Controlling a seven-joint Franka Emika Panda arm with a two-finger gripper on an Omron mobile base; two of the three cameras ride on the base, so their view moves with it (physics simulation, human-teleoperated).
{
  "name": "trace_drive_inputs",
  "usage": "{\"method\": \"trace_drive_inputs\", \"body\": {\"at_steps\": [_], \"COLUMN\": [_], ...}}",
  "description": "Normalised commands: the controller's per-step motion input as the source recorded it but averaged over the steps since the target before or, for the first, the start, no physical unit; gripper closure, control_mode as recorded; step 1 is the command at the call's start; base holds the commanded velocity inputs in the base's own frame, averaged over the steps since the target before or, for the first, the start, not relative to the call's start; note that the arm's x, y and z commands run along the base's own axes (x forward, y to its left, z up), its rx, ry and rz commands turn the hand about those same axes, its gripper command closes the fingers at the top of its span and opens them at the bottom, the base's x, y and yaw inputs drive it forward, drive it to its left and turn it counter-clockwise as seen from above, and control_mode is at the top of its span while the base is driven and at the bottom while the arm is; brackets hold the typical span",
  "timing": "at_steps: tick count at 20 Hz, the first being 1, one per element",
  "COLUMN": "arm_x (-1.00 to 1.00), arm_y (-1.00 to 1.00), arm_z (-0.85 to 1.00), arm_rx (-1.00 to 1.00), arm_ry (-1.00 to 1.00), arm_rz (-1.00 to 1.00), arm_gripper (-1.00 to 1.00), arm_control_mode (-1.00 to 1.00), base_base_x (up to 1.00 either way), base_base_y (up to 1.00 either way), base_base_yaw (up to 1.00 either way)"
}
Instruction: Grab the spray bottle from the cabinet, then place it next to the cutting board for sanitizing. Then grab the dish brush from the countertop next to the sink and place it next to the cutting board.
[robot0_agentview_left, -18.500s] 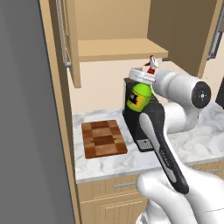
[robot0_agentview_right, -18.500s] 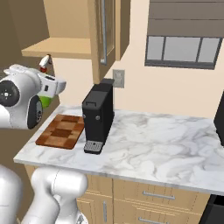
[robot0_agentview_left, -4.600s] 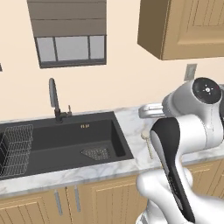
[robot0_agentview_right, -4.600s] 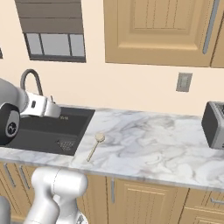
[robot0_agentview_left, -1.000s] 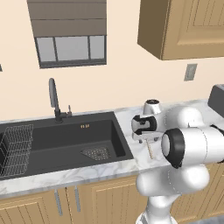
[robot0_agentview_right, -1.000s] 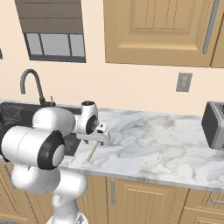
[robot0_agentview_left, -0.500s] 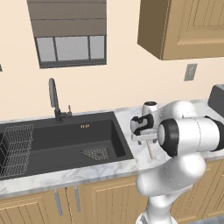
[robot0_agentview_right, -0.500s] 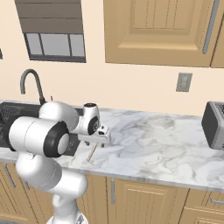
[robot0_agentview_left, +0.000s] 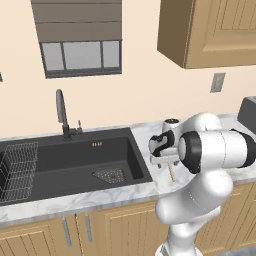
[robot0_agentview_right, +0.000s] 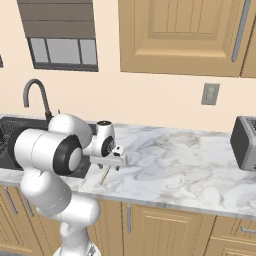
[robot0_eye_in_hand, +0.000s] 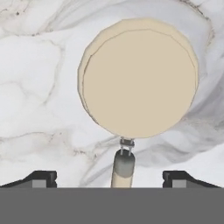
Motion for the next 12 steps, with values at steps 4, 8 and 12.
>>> {"method": "trace_drive_inputs", "body": {"at_steps": [4, 8, 12], "arm_x": [0.01, 0.00, -0.10], "arm_y": [0.00, 0.02, 0.50], "arm_z": [-0.18, -0.13, 0.01], "arm_rx": [0.00, 0.00, 0.00], "arm_ry": [0.00, 0.01, -0.01], "arm_rz": [0.00, 0.00, 0.00], "arm_gripper": [1.00, 1.00, 1.00], "arm_control_mode": [-1.00, -1.00, -1.00], "base_base_x": [0.00, 0.00, 0.00], "base_base_y": [0.00, 0.00, 0.00], "base_base_yaw": [0.00, 0.00, 0.00]}}
